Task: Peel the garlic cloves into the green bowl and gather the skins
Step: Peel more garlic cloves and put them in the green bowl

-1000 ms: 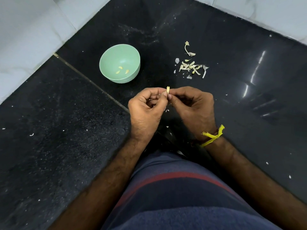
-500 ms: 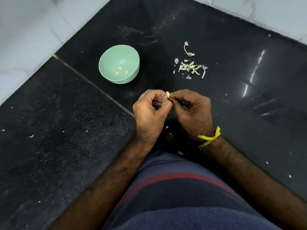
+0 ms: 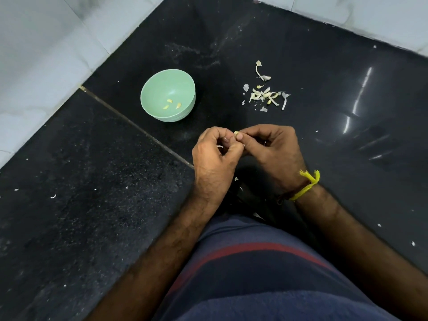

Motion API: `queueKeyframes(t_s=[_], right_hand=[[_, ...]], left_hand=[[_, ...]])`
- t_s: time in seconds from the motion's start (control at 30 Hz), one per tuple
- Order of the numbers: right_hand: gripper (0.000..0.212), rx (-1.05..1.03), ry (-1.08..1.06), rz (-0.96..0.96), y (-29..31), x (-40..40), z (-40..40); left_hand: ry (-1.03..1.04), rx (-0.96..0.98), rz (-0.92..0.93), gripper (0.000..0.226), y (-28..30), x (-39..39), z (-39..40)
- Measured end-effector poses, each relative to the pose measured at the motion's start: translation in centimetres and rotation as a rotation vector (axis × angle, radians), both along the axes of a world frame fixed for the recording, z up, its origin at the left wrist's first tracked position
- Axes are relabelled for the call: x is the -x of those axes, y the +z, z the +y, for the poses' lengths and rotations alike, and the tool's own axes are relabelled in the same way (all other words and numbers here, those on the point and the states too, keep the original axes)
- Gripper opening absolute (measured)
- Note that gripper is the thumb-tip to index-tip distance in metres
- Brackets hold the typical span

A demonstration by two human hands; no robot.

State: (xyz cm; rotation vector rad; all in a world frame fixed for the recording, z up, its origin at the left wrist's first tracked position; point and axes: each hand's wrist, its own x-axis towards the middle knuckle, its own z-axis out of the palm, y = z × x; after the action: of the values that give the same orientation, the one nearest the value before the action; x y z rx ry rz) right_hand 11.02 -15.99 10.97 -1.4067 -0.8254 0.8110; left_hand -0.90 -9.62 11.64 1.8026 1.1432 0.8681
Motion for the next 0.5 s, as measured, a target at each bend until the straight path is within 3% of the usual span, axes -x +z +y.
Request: queueKeyframes(t_s=[0.2,0.37,0.5], right_hand=[[0.009,-0.028,0.037,-0.03,-0.3,0.02,-0.22],[0.01,-0.054,0.03,0.019,-0.73,0.3,-0.46],[0.012,-0.069,0.012,0.073,-0.64,0.51,-0.52]], left_hand=[[0.032,0.253,-0.095,0.027,-0.35,-0.12,-0.06],[0.044,0.411,-0.226,0.012,0.48,-0.53,-0.45],[0.01,0.441,-0.289,0.012,0.55,-0.07,-0.41]])
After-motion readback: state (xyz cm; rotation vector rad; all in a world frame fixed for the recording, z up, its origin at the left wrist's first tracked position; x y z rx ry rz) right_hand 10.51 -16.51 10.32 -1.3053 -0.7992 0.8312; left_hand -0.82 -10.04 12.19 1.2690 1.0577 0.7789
